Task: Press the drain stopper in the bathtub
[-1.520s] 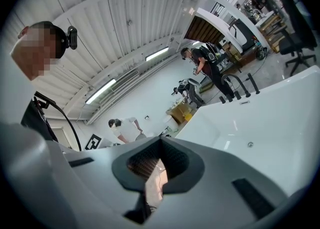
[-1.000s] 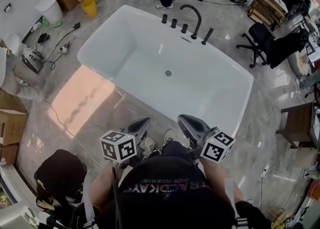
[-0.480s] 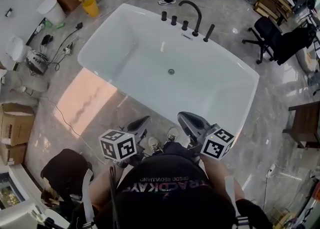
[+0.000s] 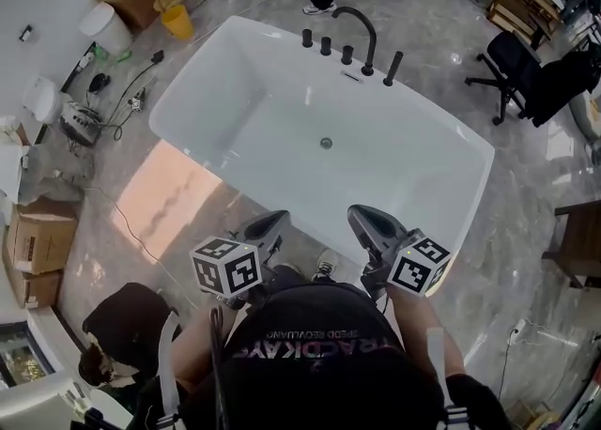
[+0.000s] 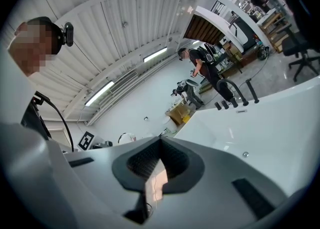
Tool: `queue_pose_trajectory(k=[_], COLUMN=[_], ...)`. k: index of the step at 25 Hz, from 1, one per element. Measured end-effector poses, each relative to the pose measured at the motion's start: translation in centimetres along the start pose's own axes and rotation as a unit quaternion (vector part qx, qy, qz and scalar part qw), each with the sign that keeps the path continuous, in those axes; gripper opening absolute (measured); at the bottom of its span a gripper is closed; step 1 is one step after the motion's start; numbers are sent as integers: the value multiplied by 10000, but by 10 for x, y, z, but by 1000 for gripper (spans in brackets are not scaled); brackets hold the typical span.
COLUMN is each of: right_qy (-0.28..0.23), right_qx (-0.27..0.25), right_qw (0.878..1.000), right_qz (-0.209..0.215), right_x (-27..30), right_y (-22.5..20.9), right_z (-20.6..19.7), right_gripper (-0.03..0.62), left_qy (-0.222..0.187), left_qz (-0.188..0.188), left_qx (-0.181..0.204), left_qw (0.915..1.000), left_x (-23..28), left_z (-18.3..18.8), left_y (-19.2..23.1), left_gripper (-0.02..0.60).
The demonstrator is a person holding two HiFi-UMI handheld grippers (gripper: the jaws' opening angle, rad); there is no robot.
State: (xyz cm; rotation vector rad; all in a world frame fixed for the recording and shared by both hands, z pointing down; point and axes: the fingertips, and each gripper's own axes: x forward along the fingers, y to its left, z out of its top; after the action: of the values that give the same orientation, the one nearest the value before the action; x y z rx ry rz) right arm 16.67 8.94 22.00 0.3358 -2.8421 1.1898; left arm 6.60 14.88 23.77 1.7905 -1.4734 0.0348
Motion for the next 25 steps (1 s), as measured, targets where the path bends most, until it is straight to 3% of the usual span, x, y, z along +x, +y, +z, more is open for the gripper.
queue_pose_trajectory(k=[6, 12, 18, 25], right_qy=[-52, -296, -676, -1290], right_qx=[32, 133, 236, 443], right_qw=[9999, 9988, 9929, 9757], right_qz=[-153, -367, -947, -1716], right_x=[-2, 2, 45, 96], right_y=[-9, -18, -19, -11], right_z=[3, 6, 0, 9], right_gripper=[12, 12, 12, 12], left_qy=[76, 364, 734, 1160], left_qz=[-8, -280, -668, -1125], left_qx=[61, 166, 436, 842], left_qw=[10000, 9988, 9941, 9833], left_x=[8, 20, 19, 24], left_z=[9, 14, 40, 87], left_y=[8, 11, 63, 126], left_gripper=[3, 3, 3, 3])
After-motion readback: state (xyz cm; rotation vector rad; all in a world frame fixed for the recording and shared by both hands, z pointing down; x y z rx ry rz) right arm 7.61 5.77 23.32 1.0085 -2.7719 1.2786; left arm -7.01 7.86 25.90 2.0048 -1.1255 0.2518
